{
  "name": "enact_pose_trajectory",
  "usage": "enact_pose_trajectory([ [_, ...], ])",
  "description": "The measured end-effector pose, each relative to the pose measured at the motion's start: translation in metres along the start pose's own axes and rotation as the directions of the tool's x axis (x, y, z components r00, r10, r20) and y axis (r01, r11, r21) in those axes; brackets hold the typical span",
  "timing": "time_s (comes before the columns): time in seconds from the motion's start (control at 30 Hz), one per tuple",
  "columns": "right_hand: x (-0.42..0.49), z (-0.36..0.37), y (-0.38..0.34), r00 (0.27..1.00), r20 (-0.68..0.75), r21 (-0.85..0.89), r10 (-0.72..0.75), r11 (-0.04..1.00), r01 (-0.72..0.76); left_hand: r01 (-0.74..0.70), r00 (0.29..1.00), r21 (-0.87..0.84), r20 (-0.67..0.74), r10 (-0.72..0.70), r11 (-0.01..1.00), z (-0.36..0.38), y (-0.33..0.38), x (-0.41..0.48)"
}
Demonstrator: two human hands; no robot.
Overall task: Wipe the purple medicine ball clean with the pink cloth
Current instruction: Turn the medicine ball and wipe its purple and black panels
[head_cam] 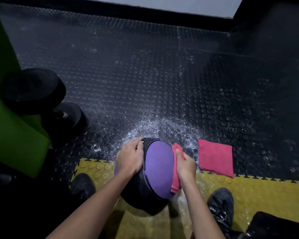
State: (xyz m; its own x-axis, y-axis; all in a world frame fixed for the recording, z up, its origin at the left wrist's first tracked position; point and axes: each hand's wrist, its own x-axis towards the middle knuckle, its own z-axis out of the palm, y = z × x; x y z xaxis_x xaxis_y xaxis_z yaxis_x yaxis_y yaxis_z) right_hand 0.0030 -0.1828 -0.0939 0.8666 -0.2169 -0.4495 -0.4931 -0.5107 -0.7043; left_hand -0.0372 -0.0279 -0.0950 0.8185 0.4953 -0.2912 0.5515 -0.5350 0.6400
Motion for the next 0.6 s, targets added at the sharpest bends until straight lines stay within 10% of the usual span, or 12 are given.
enact_pose_trajectory([
  [0.1,-0.034,0.019,-0.007,0.953,-0.081,-0.21,-0.291,0.94,0.269,0.019,1.0,0.002,-0.022,-0.019,1.0,0.0,0.002,-0.002],
  [0.23,-0.063,0.045,-0.014,0.713,-0.077,-0.314,-0.697,0.695,0.646,-0.018,1.0,-0.071,-0.027,0.016,0.997,-0.005,-0.007,-0.004],
  [0.37,-0.014,0.022,-0.007,0.957,-0.024,-0.222,-0.289,0.935,0.277,-0.018,0.999,-0.067,-0.044,0.015,0.998,-0.004,-0.008,-0.008],
  [0.47,0.011,0.006,0.002,0.999,-0.01,-0.074,0.042,0.996,-0.043,-0.001,0.999,-0.044,-0.052,-0.001,0.999,0.0,-0.004,-0.01],
  [0.6,-0.022,0.025,0.002,0.96,-0.152,-0.199,-0.235,0.959,0.203,0.003,0.999,-0.029,-0.046,-0.004,1.0,0.0,-0.002,-0.008],
])
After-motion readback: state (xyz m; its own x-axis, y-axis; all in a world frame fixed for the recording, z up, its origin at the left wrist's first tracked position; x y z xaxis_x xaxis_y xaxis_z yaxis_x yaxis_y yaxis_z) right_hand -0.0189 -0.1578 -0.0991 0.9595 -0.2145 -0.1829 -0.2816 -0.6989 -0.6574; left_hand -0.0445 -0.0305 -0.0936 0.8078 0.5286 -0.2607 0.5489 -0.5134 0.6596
